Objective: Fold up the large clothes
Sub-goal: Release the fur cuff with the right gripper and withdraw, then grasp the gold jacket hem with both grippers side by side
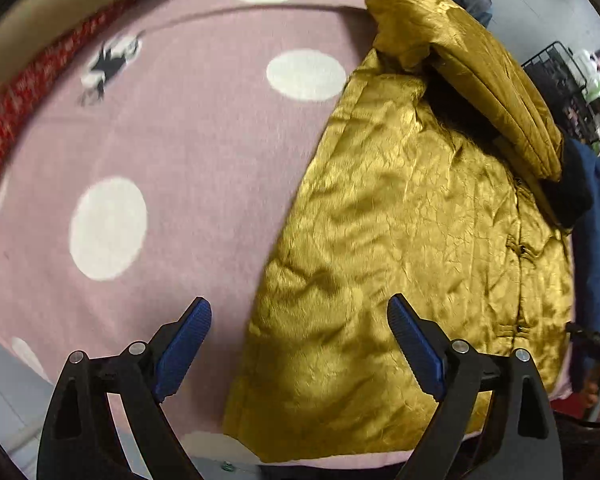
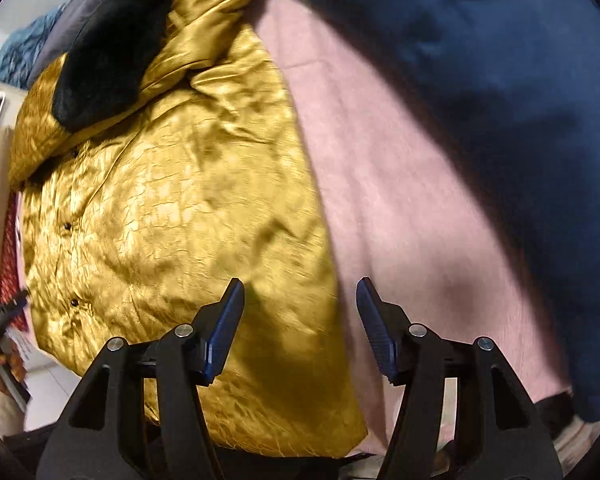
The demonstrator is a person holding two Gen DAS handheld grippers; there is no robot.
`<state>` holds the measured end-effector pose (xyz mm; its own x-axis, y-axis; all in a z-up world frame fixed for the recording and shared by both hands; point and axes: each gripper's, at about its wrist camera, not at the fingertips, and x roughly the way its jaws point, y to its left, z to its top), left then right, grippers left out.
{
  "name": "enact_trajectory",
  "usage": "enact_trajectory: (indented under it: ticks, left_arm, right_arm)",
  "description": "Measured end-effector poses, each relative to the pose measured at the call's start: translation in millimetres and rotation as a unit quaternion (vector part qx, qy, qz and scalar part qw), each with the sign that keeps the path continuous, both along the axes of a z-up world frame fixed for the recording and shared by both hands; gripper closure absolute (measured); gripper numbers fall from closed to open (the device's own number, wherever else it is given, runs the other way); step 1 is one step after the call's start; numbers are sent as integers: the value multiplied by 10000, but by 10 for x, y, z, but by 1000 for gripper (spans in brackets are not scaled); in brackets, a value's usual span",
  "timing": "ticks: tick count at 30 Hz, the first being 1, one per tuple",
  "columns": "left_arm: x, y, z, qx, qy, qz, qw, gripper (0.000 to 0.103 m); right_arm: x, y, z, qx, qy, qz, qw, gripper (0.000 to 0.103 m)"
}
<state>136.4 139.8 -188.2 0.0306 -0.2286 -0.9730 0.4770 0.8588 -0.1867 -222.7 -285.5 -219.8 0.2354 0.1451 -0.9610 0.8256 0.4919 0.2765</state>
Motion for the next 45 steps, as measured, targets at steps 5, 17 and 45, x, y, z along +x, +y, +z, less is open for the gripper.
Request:
enact_trajectory:
  ticks: [5,17,45]
  left_arm:
    - [-84,22,-216,-94,546,-92,9984,27]
    - [-217,-101,-262,35,526,-575,9970,68]
    - [-805,56,-127,381,761,-1437,9860,95]
  right_arm:
    - [-341,-21,-175,408,-240,-300,9984,44]
    - [-307,481,-155,504,-196,528,9971,44]
    - [-547,600,-97,936,2,864,9918,94]
